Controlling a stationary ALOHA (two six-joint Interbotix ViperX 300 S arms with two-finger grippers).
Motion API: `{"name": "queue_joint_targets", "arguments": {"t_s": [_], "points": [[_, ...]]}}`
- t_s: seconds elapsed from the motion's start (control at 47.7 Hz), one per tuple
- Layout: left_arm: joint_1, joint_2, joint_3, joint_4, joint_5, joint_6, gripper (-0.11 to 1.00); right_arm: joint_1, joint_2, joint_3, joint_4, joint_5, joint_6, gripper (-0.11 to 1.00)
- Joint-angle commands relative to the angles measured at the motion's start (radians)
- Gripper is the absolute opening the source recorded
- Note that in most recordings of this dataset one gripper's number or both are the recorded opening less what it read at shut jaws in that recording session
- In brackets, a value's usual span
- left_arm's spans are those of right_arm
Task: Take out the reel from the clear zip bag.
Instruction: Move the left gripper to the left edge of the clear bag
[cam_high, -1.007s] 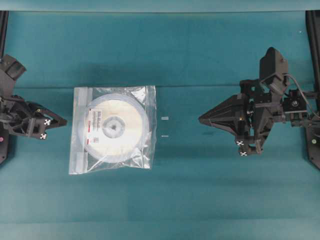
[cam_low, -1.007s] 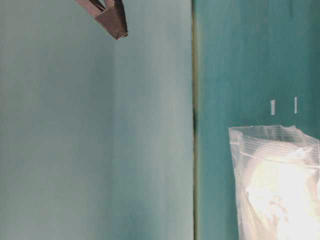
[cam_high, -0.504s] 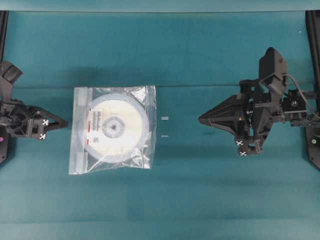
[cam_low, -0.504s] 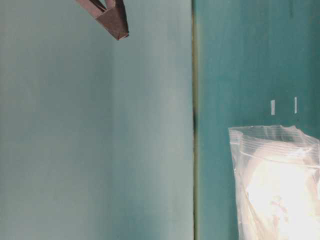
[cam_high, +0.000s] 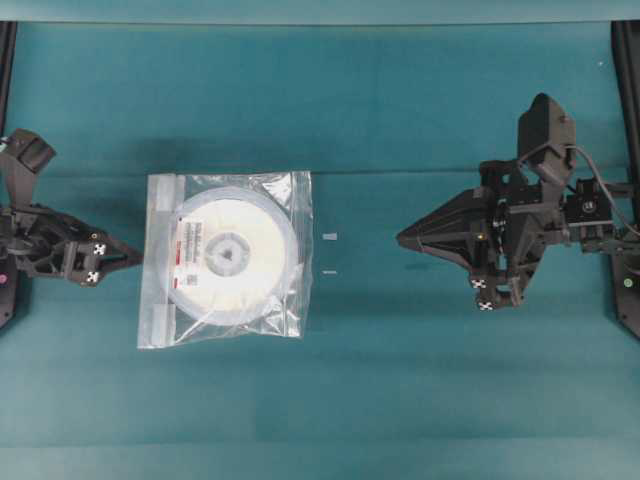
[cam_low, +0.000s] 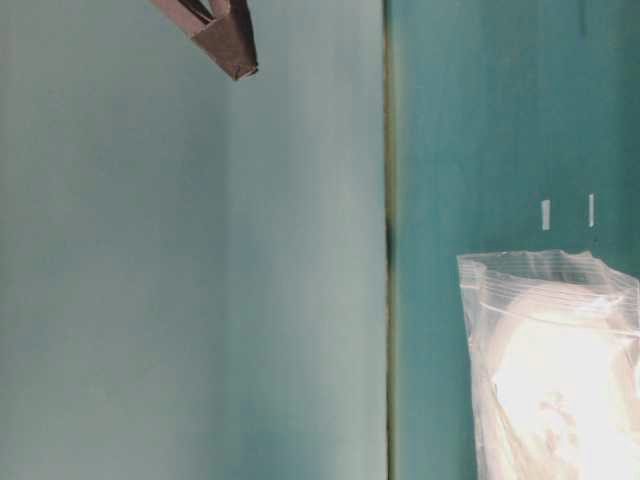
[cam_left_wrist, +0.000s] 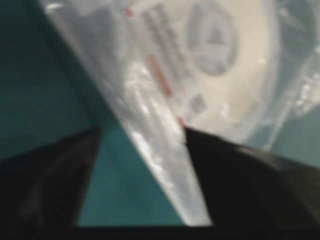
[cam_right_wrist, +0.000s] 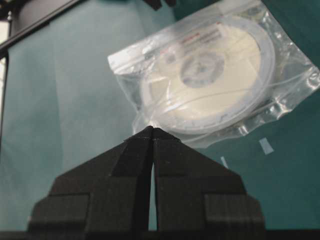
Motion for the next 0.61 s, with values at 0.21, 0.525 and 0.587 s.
{"name": "queue_joint_targets", "arguments": {"t_s": [0.21,0.525,0.587], "points": [[0.002,0.031,0.009,0.003,-0.008,-0.112,0.92,-0.002,-0.003,-0.012,0.003,-0.008,0.011,0.00],[0.002,0.155,0.003,0.003,-0.158,-0.112,0.89,-0.003,-0.005,-0.012,0.003,-0.009,0.012,0.00],[0.002,0.192,0.000,0.003,-0.195,-0.112,0.89,-0.003,-0.005,-0.012,0.003,-0.009,0.012,0.00]]}}
